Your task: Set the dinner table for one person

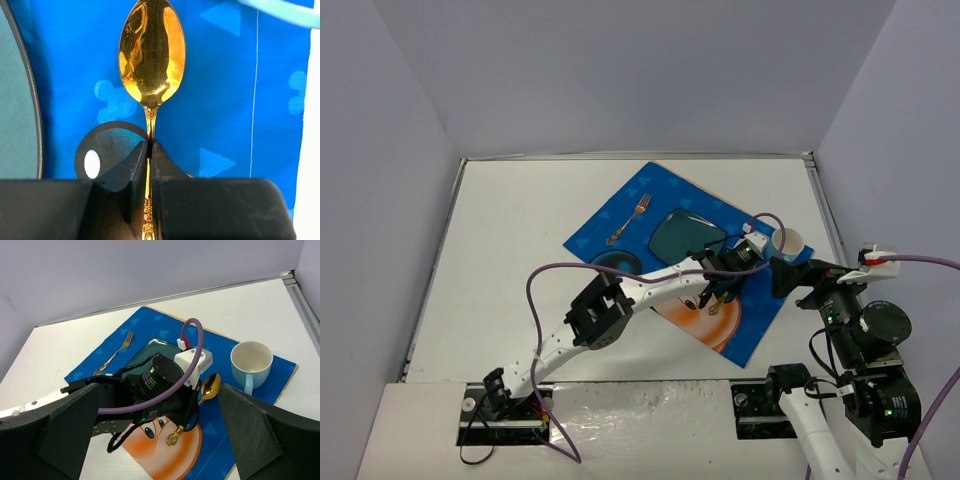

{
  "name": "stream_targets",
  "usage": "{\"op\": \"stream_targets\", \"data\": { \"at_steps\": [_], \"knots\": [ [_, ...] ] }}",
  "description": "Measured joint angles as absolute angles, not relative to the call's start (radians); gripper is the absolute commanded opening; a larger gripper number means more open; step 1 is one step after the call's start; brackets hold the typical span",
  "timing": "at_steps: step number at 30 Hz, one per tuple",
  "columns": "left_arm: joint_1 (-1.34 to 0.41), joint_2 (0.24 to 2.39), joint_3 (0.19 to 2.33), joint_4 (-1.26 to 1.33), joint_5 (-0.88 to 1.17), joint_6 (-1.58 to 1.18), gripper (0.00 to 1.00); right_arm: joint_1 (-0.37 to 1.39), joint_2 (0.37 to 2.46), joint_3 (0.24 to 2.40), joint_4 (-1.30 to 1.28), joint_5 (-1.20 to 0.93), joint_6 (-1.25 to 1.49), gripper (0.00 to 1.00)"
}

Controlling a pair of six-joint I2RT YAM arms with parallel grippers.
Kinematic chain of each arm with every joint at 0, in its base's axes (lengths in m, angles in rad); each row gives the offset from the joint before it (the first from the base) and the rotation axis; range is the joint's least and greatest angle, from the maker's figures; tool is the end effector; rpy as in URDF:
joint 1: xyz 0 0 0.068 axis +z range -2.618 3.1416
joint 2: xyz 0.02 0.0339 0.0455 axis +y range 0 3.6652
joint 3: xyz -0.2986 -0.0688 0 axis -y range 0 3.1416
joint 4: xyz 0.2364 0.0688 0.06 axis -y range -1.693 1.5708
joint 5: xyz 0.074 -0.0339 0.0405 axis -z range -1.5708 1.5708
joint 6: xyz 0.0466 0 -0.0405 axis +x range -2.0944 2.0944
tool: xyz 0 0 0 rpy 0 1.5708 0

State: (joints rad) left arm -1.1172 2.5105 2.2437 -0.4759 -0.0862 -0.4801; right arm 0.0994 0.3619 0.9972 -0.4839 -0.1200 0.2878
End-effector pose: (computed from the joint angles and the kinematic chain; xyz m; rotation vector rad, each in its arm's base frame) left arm 0.2637 -0.5319 0.2038 0.7136 2.3102 -0.6884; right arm 0.0137 0.0070 0.4259 0.0349 1.4323 0.4044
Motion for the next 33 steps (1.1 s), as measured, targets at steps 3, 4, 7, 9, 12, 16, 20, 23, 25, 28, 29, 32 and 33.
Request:
{"op": "stream_targets", "data": {
  "at_steps": [3,4,7,9,12,16,20,23,25,28,29,32,33],
  "knots": [
    [-1.117,2.521,2.263,-0.476,-0.087,-0.483,0.0,0.099,0.353,0.999,-0.484,-0.12,0.288,1.0],
    [-1.117,2.527,2.271,-0.475,-0.086,-0.484,0.0,0.099,0.35,1.0,-0.484,-0.12,0.288,1.0],
    [-1.117,2.543,2.282,-0.474,-0.086,-0.485,0.0,0.099,0.343,1.001,-0.484,-0.121,0.288,1.0],
    [-1.117,2.554,2.286,-0.474,-0.086,-0.49,0.0,0.099,0.341,1.002,-0.484,-0.121,0.288,1.0],
    [-1.117,2.556,2.29,-0.474,-0.083,-0.501,0.0,0.099,0.34,1.003,-0.484,-0.121,0.288,1.0],
    [-1.117,2.557,2.291,-0.474,-0.079,-0.518,0.0,0.099,0.34,1.002,-0.484,-0.121,0.288,1.0],
    [-1.117,2.557,2.291,-0.474,-0.076,-0.535,0.0,0.099,0.34,1.002,-0.485,-0.121,0.288,1.0],
    [-1.117,2.557,2.291,-0.474,-0.075,-0.543,0.0,0.099,0.34,1.002,-0.486,-0.121,0.288,1.0],
    [-1.117,2.557,2.291,-0.474,-0.075,-0.55,0.02,0.099,0.34,1.002,-0.488,-0.121,0.288,1.0],
    [-1.117,2.557,2.291,-0.474,-0.075,-0.552,0.2,0.099,0.34,1.002,-0.491,-0.121,0.288,1.0],
    [-1.117,2.557,2.291,-0.474,-0.074,-0.553,0.28,0.099,0.34,1.002,-0.491,-0.121,0.287,1.0],
    [-1.118,2.551,2.28,-0.462,-0.074,-0.55,0.38,0.099,0.34,1.004,-0.492,-0.12,0.282,1.0],
    [-1.118,2.544,2.27,-0.459,-0.075,-0.55,0.42,0.099,0.34,1.007,-0.493,-0.12,0.28,1.0]
  ]
}}
